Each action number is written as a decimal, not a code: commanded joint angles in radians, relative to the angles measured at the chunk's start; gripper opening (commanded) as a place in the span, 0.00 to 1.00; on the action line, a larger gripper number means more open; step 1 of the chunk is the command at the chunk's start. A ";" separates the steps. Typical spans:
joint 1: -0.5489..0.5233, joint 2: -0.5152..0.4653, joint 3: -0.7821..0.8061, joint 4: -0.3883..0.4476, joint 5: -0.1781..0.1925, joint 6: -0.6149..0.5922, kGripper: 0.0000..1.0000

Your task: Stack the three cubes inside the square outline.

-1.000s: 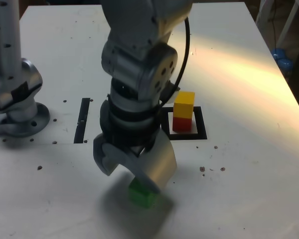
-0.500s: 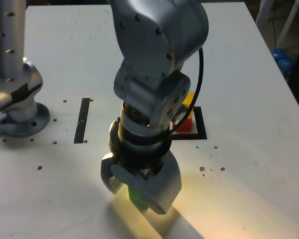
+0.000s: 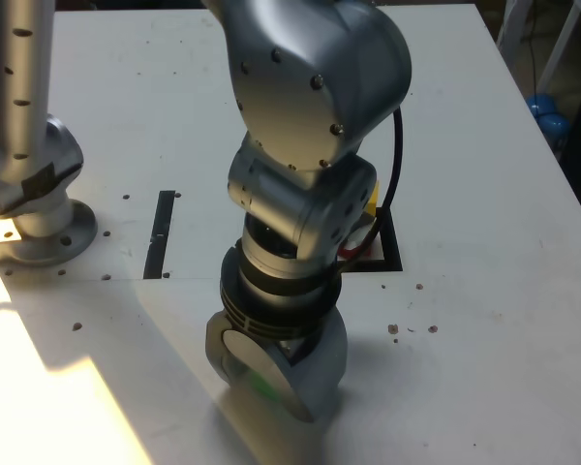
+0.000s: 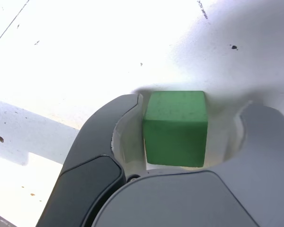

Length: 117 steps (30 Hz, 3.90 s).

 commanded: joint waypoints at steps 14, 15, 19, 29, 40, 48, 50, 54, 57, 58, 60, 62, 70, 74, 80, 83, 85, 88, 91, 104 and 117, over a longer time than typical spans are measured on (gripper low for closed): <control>-0.001 -0.012 0.015 0.014 0.008 -0.002 0.30; 0.000 -0.017 0.015 0.021 0.013 -0.002 0.30; 0.015 -0.049 0.008 0.064 0.042 -0.005 0.30; 0.134 -0.144 -0.132 0.256 0.115 0.011 0.30; 0.329 -0.181 -0.302 0.406 0.114 0.075 0.30; 0.451 -0.149 -0.349 0.421 0.076 0.123 0.30; 0.466 -0.136 -0.360 0.419 0.069 0.131 0.30; 0.487 -0.108 -0.377 0.414 0.060 0.145 0.30; 0.498 -0.089 -0.383 0.409 0.055 0.155 0.30; 0.502 -0.084 -0.383 0.408 0.054 0.158 0.30; 0.509 -0.074 -0.383 0.404 0.054 0.165 0.30; 0.517 -0.064 -0.383 0.399 0.053 0.172 0.30; 0.538 -0.039 -0.374 0.374 0.047 0.191 0.31; 0.539 -0.037 -0.370 0.369 0.045 0.193 0.31; 0.541 -0.037 -0.348 0.359 0.042 0.197 0.32; 0.544 -0.037 -0.329 0.341 0.040 0.204 0.50; 0.546 -0.038 -0.317 0.326 0.037 0.209 0.69; 0.550 -0.041 -0.306 0.307 0.036 0.216 0.95; 0.552 -0.045 -0.305 0.298 0.040 0.219 0.99; 0.555 -0.156 -0.247 0.305 0.068 0.206 0.99; 0.555 -0.430 0.155 0.225 0.078 0.127 0.99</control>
